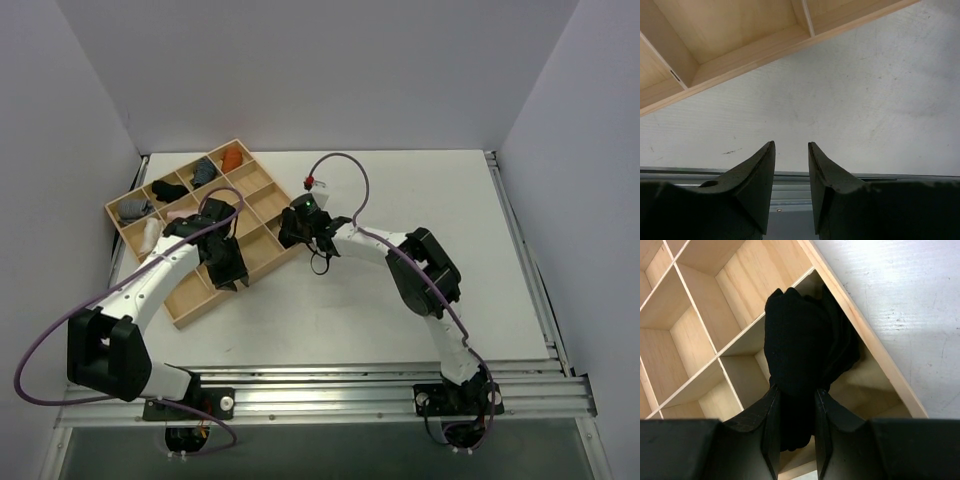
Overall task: Roll the underwear
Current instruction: Place the rolled underwear into the container
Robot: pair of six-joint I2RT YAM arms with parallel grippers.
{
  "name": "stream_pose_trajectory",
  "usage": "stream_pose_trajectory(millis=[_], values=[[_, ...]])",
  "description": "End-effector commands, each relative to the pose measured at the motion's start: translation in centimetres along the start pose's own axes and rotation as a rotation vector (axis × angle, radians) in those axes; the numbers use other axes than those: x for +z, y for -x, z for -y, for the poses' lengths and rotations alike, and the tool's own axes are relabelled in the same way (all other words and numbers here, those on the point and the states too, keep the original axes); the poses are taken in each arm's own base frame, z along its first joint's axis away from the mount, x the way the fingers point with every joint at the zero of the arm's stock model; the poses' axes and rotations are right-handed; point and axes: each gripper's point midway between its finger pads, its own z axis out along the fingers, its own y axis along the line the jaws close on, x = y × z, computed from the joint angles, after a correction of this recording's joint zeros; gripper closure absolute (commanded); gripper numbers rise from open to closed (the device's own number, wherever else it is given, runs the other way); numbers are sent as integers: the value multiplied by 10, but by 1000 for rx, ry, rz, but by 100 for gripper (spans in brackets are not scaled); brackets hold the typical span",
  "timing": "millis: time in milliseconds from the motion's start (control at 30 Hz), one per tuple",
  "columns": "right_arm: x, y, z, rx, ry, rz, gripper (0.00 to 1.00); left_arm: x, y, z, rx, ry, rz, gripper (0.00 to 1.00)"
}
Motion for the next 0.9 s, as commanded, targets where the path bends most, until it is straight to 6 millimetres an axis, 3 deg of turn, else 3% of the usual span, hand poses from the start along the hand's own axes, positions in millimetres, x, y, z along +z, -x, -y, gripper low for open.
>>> stream_pose_trajectory(millis=[0, 233, 333, 600, 867], values=[[-3, -19, 18, -9, -94, -60, 76, -10, 28, 14, 6, -44, 71, 59], [-13, -13, 16, -3, -66, -63, 57, -11, 81, 41, -41, -110, 104, 59], [-17, -8, 15, 1, -59, -53, 54, -12, 86, 46, -37, -111, 98, 59], [-24, 6, 14, 7, -48, -29, 52, 0, 71, 35, -43, -93, 65, 59], [-31, 18, 12, 9, -43, -11, 50, -1, 66, 28, -36, -70, 69, 59]])
